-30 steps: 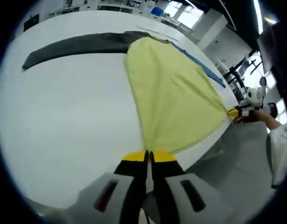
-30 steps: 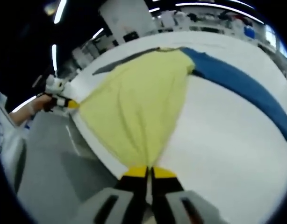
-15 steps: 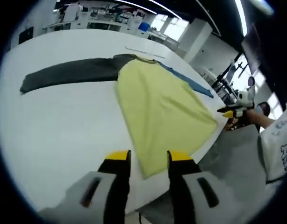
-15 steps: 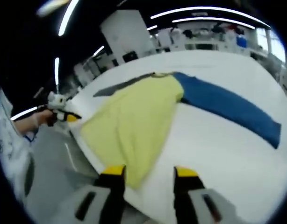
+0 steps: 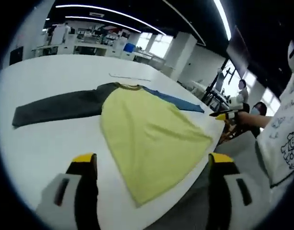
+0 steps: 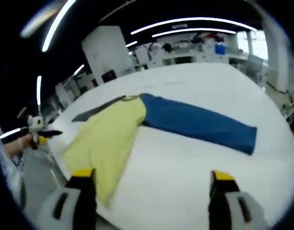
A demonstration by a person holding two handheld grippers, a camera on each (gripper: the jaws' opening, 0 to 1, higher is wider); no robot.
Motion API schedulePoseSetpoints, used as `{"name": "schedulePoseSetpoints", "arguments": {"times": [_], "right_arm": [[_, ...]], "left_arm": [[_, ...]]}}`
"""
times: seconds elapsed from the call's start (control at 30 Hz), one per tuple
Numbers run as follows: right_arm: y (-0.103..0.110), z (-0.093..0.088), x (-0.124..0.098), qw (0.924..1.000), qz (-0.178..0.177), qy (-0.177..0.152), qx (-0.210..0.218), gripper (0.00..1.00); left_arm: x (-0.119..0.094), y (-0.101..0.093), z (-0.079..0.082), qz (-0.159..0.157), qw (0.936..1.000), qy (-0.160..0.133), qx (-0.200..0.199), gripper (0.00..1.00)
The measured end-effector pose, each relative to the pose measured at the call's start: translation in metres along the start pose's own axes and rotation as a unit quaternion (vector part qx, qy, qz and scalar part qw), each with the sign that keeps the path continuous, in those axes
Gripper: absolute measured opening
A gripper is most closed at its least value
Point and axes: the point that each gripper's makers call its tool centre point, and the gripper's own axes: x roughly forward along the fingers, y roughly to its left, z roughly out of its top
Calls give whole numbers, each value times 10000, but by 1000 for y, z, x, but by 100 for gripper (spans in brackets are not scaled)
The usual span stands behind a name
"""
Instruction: Fold the garment on the visible template until the final outline fits inside the template.
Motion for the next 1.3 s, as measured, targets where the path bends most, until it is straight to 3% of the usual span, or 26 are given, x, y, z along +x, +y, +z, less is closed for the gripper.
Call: {"name": "schedulePoseSetpoints", "arguments": {"times": [0.27, 0.43, 0.53, 0.77, 1.0, 1.3], "right_arm": [[-42, 22, -6, 9982, -465, -257, 272, 99], [-66, 28, -2, 9961, -688, -307, 459, 98], [-102, 30, 3, 9930, -945, -355, 614, 87], [-143, 34, 11, 9860, -1354, -379, 897, 73], [-159, 33, 17, 9813, -1638, -286, 971, 58], [-177, 28, 20, 9724, -1901, -434, 1280, 37]], "left_arm": [[-1, 1, 11, 53, 9998, -199, -33, 99], [-2, 3, 10, 119, 9996, -210, -117, 98], [-3, 3, 10, 124, 9995, -254, -164, 97], [-5, 5, 3, 195, 9993, -201, -265, 97], [-9, 5, -1, 261, 9986, -210, -407, 96], [-14, 9, -4, 342, 9982, -163, -467, 95]]}}
